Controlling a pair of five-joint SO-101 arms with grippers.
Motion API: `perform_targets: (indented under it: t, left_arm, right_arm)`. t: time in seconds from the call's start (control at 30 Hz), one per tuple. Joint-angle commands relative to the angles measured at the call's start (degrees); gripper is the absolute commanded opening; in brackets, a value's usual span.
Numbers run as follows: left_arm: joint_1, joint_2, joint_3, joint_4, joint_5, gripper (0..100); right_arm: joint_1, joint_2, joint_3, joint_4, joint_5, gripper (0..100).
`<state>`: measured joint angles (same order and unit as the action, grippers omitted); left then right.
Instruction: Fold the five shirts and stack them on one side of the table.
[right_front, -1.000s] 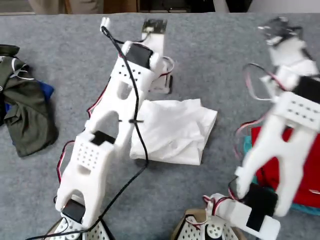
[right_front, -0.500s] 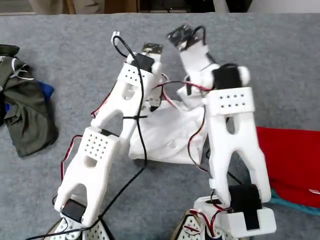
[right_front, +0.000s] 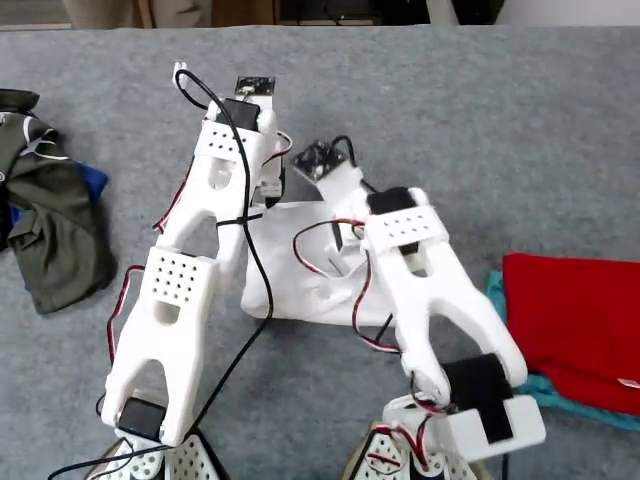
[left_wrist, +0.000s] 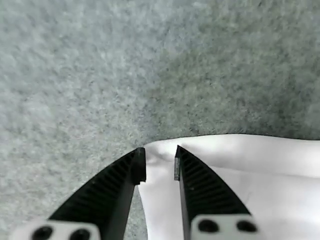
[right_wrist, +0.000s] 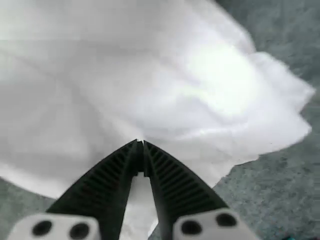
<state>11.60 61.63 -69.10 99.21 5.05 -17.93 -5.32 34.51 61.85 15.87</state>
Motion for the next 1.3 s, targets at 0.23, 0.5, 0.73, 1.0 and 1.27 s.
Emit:
perform_targets:
  t: [0.23,0.5,0.73,1.0,1.27]
  left_arm:
    - [-0.62,-0.92,-2.55,-0.44,-0.53,11]
    - [-0.62,-1.36,-2.37,0.09,-0.53,11]
    - [-0.88,-8.04,-3.78,1.58,-0.09,11]
    - [-1.76,-25.98,0.7,1.67,-0.09,11]
    - [6.95,-44.18,44.13,1.49,3.52,11]
  right_arm:
    - [7.52,-4.88,0.22,13.8,12.48,0.7]
    - [11.65,-11.38,-4.44,19.08,15.74,0.7]
    - [7.69,-13.49,-19.82,21.98,10.37,0.7]
    - [3.74,-10.77,-16.92,10.64,5.19,0.7]
    - [4.97,10.95,-17.1,-3.6,4.92,0.7]
